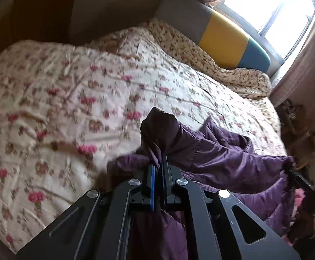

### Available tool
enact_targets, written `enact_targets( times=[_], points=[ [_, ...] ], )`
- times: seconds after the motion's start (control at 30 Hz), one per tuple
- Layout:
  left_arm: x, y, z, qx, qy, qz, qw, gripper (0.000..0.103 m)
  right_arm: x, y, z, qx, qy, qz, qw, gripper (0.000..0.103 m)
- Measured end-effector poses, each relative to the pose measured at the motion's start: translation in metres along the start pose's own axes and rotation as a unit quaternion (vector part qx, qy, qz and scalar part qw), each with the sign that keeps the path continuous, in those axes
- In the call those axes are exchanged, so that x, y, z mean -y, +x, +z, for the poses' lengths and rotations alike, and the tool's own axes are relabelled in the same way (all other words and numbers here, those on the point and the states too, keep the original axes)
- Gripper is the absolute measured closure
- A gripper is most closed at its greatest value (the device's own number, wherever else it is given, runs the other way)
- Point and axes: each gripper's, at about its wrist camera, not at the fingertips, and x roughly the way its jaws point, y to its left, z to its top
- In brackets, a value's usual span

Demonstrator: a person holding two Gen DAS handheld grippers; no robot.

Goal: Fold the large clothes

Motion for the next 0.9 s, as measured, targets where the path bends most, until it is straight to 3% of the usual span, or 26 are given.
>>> enact_targets(
  times=[0.23,0.53,0.9],
  points=[
    [0.015,0.039,0.014,0.009,0.023,0.070,0.9973,0.098,-0.010,0.030,0.010,0.018,-0.007,-0.057,0.998,0.095],
    [0.018,0.096,-0.002,-0.008,0.069,0.137,0.9881,0.098,-0.009,0.088,0.000,-0.019,-0.018,-0.089,0.996,0.090],
    [0.016,0.108,-0.013,0.014,0.058,0.138,0.9886,0.098,-0.007,0.120,-0.010,-0.036,-0.009,-0.084,0.996,0.086]
  ],
)
